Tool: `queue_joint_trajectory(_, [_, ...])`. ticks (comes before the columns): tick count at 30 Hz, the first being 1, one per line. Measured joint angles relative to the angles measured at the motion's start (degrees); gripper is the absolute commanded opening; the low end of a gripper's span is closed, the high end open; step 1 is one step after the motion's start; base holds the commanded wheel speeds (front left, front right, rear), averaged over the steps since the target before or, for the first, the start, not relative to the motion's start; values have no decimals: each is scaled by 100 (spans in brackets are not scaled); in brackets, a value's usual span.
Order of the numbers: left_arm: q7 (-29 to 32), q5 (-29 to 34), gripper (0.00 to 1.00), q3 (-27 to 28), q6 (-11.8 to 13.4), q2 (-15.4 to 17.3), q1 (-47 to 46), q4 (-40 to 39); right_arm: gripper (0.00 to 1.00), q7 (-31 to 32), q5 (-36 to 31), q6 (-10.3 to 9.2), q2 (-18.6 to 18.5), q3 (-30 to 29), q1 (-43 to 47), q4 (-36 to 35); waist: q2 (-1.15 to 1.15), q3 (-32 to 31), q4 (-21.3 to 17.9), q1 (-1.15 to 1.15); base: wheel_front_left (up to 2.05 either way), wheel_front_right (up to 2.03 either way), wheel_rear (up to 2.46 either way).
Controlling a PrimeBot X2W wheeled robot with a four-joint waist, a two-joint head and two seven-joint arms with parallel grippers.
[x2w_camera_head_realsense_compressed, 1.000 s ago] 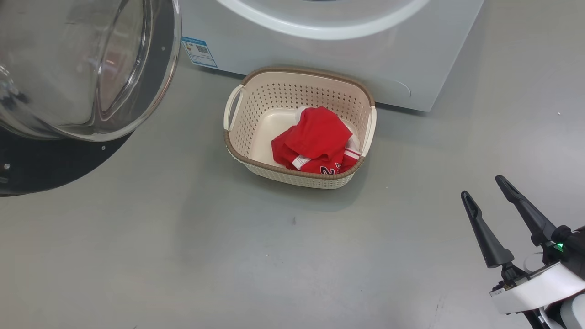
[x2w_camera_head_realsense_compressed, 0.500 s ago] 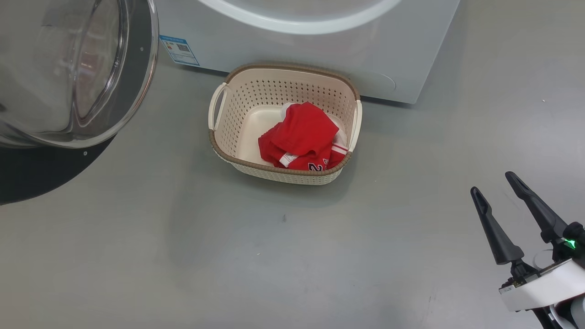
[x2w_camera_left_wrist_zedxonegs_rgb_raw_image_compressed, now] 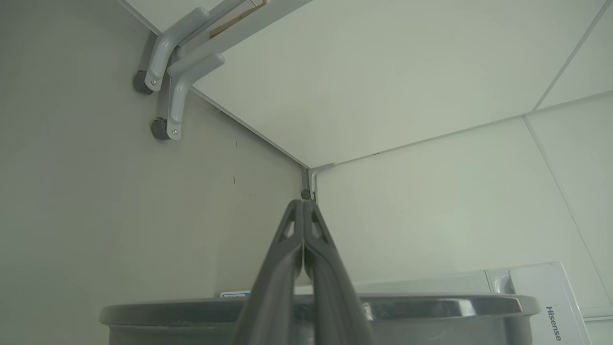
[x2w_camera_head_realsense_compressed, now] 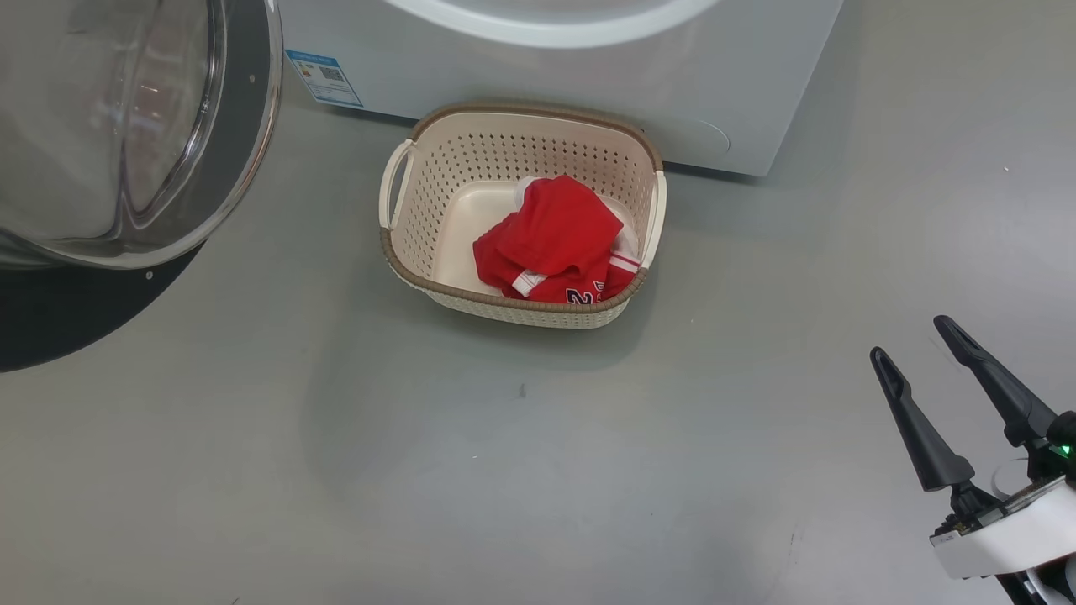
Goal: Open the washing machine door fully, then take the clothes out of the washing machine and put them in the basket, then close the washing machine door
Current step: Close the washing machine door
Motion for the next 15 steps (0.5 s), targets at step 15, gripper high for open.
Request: queue_joint_trajectory(15, [314, 581, 0, 310, 0, -183, -535, 165, 100, 0, 26, 0, -98, -74, 2, -41, 0, 121, -51, 0, 0, 0, 0])
